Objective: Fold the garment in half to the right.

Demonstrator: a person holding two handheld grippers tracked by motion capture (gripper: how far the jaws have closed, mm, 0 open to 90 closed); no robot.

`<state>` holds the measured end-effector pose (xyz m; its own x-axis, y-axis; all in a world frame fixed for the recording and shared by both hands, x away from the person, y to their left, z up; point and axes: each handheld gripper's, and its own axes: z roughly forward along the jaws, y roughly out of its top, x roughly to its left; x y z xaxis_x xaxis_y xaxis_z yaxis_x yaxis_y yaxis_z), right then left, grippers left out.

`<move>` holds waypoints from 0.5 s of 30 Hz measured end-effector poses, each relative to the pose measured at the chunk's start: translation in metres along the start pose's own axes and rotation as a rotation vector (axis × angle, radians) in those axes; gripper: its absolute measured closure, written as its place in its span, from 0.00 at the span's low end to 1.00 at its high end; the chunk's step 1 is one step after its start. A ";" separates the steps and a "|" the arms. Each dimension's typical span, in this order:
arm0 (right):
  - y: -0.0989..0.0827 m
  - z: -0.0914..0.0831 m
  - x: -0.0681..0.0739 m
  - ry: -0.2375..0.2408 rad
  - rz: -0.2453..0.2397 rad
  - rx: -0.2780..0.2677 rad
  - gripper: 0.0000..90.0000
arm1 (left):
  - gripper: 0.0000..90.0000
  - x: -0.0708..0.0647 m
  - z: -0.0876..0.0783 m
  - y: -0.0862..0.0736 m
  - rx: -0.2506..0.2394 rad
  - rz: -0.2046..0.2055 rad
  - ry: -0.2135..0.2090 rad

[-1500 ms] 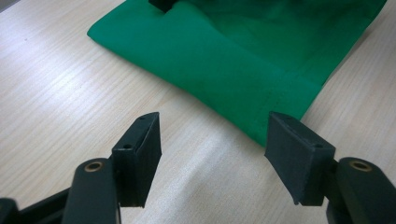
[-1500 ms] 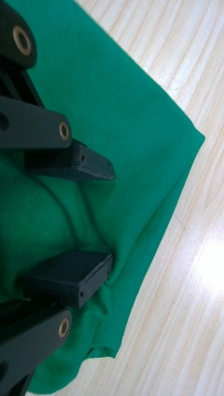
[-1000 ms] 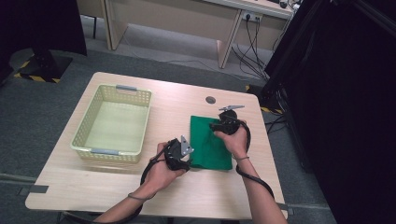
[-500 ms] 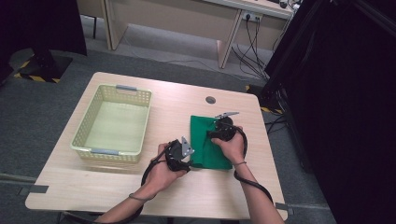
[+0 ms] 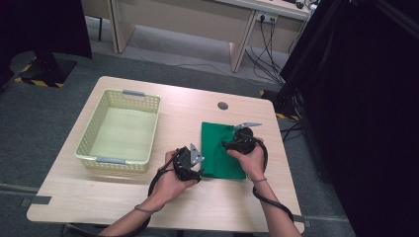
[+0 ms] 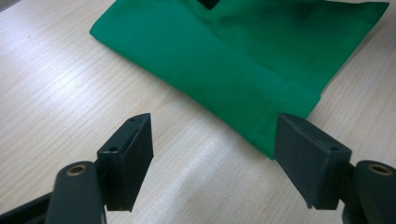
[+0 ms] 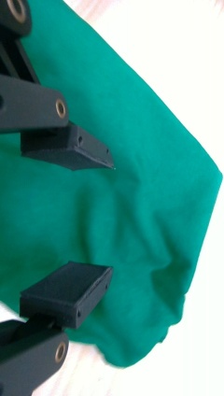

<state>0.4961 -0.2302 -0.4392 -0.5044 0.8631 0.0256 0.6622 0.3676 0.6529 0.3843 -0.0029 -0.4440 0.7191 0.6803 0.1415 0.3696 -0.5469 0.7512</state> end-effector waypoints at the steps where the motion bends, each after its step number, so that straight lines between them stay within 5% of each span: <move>1: -0.003 -0.003 -0.001 0.004 0.010 -0.006 0.45 | 0.31 0.001 -0.001 0.000 -0.003 -0.004 0.000; 15: -0.050 -0.046 -0.022 0.020 0.076 -0.043 0.41 | 0.18 0.008 -0.009 -0.003 -0.020 -0.052 -0.002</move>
<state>0.4487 -0.2839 -0.4378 -0.4649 0.8806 0.0913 0.6751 0.2859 0.6801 0.3834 0.0088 -0.4394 0.7005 0.7065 0.1011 0.3941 -0.5010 0.7705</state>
